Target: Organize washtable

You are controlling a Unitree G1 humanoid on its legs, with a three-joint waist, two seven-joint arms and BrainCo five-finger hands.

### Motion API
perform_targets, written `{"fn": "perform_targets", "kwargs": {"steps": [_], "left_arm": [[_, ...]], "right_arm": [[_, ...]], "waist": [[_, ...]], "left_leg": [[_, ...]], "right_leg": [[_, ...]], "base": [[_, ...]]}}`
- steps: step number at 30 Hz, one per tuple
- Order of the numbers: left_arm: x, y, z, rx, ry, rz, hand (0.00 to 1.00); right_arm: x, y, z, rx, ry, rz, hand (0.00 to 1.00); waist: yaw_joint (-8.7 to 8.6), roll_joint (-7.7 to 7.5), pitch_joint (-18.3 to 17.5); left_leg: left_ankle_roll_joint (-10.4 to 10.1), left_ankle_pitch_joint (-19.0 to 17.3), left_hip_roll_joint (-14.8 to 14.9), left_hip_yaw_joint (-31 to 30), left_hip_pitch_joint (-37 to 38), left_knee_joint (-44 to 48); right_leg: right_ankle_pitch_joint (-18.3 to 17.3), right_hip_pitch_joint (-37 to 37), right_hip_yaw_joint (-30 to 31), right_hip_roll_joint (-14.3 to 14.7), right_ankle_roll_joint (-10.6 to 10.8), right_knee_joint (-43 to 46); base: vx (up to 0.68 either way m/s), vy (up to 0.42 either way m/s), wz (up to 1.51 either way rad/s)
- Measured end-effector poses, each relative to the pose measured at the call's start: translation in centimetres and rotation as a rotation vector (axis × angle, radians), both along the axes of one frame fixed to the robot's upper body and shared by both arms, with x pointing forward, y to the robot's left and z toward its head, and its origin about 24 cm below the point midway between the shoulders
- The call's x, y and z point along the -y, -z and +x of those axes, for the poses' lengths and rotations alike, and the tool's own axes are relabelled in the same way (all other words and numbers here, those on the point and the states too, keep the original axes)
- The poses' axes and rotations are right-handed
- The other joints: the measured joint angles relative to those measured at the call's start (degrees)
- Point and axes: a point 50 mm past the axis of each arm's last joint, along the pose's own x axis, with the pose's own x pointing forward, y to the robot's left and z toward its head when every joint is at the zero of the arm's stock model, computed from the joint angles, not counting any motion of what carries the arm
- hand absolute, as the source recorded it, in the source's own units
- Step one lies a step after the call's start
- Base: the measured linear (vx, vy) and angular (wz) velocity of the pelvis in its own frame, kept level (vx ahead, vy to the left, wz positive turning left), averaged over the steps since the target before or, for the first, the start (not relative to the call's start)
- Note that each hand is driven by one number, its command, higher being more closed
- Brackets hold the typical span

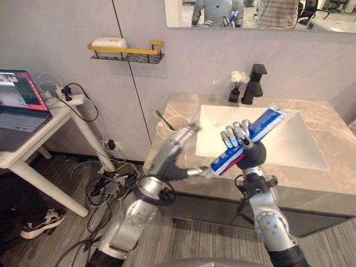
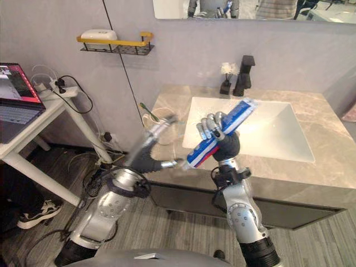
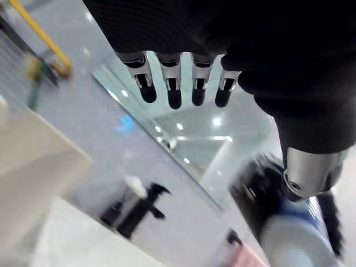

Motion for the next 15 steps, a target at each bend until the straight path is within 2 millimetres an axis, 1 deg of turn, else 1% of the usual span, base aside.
{"fn": "perform_targets", "kwargs": {"steps": [1, 3, 8, 11, 12, 13, 14, 15], "left_arm": [[-1.3, 0.0, -0.2, 0.005, -0.066, -0.005, 0.0], [-2.7, -0.1, -0.5, 0.008, -0.141, -0.012, 0.0], [-4.4, -0.8, -2.0, 0.033, -0.264, -0.065, 0.0], [-5.7, 0.0, -2.8, -0.007, -0.346, -0.108, 0.0], [-6.1, 0.4, -3.0, -0.031, -0.376, -0.122, 0.0], [-6.6, 0.9, -3.4, -0.06, -0.402, -0.141, 0.0], [-7.2, 1.8, -3.5, -0.099, -0.433, -0.155, 0.0], [-7.4, 2.3, -3.5, -0.125, -0.445, -0.165, 0.0]], "right_arm": [[0.6, 0.1, -0.1, -0.001, 0.035, 0.0, 1.0], [1.3, 0.0, -0.1, 0.002, 0.069, 0.003, 1.0], [2.0, -1.3, -0.7, 0.062, 0.112, 0.0, 1.0], [2.8, -1.6, -0.6, 0.073, 0.184, -0.059, 1.0], [3.5, -1.8, -0.5, 0.079, 0.233, -0.094, 1.0], [4.1, -2.1, -0.1, 0.089, 0.293, -0.126, 1.0], [4.6, -2.7, 0.8, 0.102, 0.348, -0.15, 1.0], [4.8, -2.9, 1.3, 0.108, 0.373, -0.156, 1.0]], "waist": [[0.01, -0.05, 0.0], [0.09, -0.26, 0.2], [0.7, -0.92, 1.2], [1.26, -0.93, 1.2], [1.47, -0.94, 1.2], [1.53, -1.03, 1.2], [1.73, -1.02, 1.2], [1.86, -0.99, 1.2]], "left_leg": [[0.0, 0.0, 0.0, 0.0, 0.0, -0.1], [0.0, 0.0, 0.0, 0.0, 0.0, -0.4], [0.0, 0.0, 0.0, -0.2, 0.0, -1.1], [0.0, 0.0, 0.0, -0.7, -0.3, -1.3], [0.0, 0.0, 0.0, -1.2, -0.7, -1.3], [0.1, 0.1, 0.0, -1.6, -1.1, -1.3], [0.1, 0.1, 0.0, -1.7, -1.2, -1.3], [0.1, 0.2, 0.0, -1.7, -1.2, -1.3]], "right_leg": [[0.0, 0.0, 0.0, 0.0, 0.0, 0.0], [-0.1, 0.0, -0.1, 0.0, 0.0, 0.0], [-0.4, 0.0, -0.3, -0.1, 0.2, 0.0], [-0.7, -0.1, -1.0, -0.1, 0.3, 0.0], [-0.8, -0.1, -1.6, -0.2, 0.3, 0.0], [-0.9, -0.1, -2.0, -0.2, 0.3, 0.0], [-0.9, -0.2, -2.3, -0.2, 0.3, 0.0], [-0.9, -0.2, -2.4, -0.2, 0.3, 0.0]], "base": [[0.0, 0.0, 0.0], [0.0, 0.0, 0.0], [0.01, -0.001, 0.02], [0.04, -0.008, 0.11], [0.04, -0.013, 0.23], [0.04, -0.016, 0.22], [0.03, -0.012, 0.14], [0.02, -0.007, 0.05]]}}
